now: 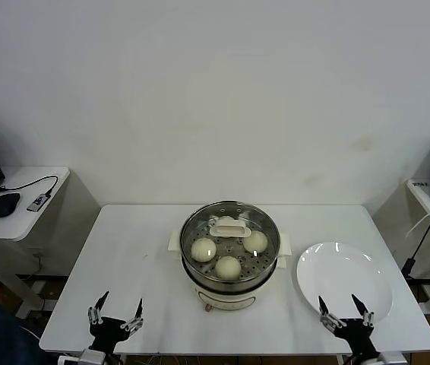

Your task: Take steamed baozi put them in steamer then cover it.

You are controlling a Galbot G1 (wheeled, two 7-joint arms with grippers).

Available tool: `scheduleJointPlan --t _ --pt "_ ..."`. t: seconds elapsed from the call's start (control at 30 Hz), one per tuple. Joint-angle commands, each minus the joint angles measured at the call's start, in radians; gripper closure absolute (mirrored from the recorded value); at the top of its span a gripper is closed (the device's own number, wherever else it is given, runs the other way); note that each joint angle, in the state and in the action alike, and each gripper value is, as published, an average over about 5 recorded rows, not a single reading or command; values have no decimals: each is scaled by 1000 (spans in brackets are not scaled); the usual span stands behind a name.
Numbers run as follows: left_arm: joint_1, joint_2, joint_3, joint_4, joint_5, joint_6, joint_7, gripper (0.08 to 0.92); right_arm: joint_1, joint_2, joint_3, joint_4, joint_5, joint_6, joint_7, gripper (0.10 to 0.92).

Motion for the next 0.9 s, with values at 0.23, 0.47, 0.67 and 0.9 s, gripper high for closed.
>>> scheduleJointPlan --t 0.23,0.47,0.67,0.9 --pt "53 -17 -19 -23 -43 19 27 177 -11 1 5 3 -22 7 10 203" --pt "48 -17 -18 -19 -51 17 36 177 -14 8 14 18 -22 -5 2 203" --pt "45 -16 -20 -12 -57 14 38 177 -9 12 21 16 -44 -2 -9 203" --pt "42 -16 -22 -11 -65 14 43 177 -8 14 24 17 -63 1 -21 203"
